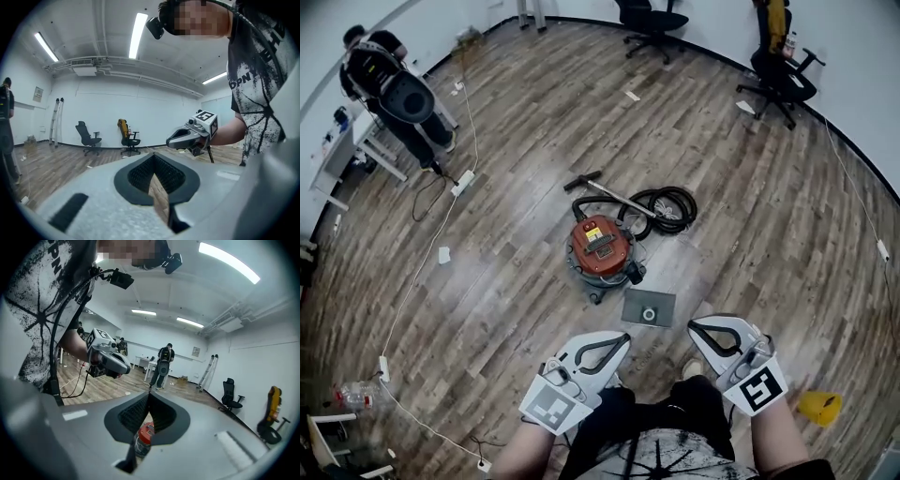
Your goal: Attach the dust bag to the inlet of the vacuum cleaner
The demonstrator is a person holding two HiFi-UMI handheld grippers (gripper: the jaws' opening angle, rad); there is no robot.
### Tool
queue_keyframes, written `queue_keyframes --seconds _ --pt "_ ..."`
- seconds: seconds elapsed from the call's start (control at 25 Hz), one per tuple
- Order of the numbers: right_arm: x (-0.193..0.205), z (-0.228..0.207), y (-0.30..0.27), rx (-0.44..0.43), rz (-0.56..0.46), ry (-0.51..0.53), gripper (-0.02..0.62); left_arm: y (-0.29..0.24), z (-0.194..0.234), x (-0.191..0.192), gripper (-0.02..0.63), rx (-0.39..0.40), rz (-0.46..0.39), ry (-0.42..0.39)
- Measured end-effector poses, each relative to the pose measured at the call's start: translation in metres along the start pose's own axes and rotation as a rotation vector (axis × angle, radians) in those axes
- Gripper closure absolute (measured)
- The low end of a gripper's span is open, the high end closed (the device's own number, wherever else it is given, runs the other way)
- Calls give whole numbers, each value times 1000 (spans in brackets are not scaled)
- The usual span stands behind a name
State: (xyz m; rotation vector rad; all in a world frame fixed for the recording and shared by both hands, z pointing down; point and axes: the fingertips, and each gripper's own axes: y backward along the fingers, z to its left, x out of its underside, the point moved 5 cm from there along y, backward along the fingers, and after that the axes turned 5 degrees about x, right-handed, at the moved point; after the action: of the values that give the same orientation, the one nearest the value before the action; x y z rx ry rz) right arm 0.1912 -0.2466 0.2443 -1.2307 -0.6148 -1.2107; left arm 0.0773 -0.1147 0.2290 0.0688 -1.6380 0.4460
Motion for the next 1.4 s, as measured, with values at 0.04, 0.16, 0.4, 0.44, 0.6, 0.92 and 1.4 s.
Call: queue_keyframes --seconds 0.04,0.16,0.4,0.44,0.6,0.92,1.4 --pt "5 1 -1 -17 4 -1 591 -2 1 3 606 -8 13 3" --pt "27 4 -3 -93 6 -8 591 -13 -1 10 606 -60 49 33" --pt "91 -22 -22 -216 18 64 591 -52 -4 32 606 -144 90 147" --pt "107 -23 -29 -223 24 67 591 -58 -4 42 606 -146 89 163" --pt "177 -14 -70 -237 80 68 591 -86 5 95 606 -103 89 165" --pt "387 37 -181 -187 201 -2 548 -172 36 258 606 93 51 58" --pt "732 193 -307 -420 593 44 426 -253 38 473 606 139 39 11"
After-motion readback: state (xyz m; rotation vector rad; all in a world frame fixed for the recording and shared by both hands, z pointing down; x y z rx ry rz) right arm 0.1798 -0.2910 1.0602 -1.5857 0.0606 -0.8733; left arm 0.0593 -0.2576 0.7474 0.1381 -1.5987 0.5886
